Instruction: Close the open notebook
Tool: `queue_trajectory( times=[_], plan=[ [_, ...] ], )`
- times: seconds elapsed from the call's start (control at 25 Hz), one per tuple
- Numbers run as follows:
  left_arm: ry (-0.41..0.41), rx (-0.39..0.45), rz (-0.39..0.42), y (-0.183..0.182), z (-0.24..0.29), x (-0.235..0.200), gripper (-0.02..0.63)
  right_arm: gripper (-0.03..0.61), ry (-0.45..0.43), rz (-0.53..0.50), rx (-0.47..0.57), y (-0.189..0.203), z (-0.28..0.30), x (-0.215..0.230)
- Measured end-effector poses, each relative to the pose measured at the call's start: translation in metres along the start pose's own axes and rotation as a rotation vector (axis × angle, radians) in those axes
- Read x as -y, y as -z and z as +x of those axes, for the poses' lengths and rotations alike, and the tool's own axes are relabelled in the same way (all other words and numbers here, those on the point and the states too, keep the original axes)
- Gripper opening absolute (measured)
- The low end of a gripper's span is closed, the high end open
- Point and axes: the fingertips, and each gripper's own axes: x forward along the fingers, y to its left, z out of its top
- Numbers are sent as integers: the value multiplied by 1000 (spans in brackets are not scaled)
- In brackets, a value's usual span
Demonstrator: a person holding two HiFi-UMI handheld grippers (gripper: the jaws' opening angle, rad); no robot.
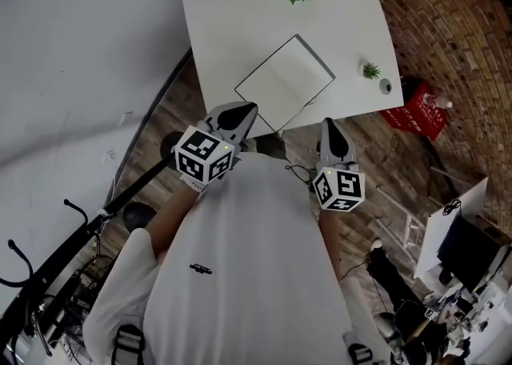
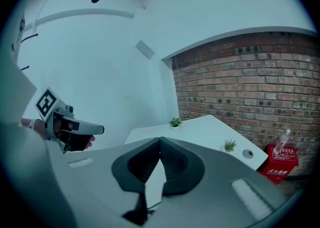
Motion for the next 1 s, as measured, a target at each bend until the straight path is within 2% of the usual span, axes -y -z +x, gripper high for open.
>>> queue_trajectory(
  times=[0.48, 0.6, 0.72, 1.0],
  plan=[
    [-24, -9, -5, -6, 21, 16, 9, 20, -62, 5, 15, -3, 6, 15],
    [-27, -16, -5, -5, 25, 19, 9, 178, -75, 10, 38, -8, 7, 17],
    [-31, -24, -1, -5, 29, 21, 9, 260, -83, 22, 70, -15, 7, 21],
    [-36, -40, 21, -9, 43, 24, 9, 265, -78, 43, 58, -12, 17, 40]
  ],
)
